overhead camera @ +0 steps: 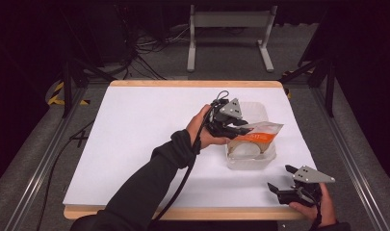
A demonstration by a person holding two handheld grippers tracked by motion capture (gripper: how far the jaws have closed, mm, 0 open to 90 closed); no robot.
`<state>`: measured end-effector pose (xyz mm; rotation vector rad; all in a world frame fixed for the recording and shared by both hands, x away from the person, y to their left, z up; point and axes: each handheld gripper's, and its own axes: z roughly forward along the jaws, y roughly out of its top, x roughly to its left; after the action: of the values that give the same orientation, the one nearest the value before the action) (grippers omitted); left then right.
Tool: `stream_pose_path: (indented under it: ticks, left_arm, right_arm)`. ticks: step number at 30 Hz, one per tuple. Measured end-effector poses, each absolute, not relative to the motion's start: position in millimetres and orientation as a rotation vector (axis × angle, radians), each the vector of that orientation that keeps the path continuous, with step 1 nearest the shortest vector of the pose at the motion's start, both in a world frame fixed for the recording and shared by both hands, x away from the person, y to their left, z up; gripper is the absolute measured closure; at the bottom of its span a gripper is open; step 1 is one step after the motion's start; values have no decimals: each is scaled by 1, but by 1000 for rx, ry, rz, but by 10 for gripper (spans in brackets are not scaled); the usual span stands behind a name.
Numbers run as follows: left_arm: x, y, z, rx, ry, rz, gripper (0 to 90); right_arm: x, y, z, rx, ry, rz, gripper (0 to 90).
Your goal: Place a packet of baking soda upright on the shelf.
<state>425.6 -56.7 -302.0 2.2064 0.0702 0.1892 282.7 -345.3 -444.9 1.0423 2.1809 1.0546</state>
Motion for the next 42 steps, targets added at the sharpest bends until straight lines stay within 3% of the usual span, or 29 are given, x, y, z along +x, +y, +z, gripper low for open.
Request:
stream_pose_path:
  ticks: [7,24,42]
  left_arm:
    - [424,-41,-296,2284,74,260,542]
    - [428,-10,-313,2362,138,333,277]
    - [421,39,-337,2415,176,429,174]
  right_arm:
    - [283,-345,-445,1040,2188,1047,92]
    - [283,-343,-446,1042,2192,1026,93]
    - [283,-344,-444,1037,2188,1031,94]
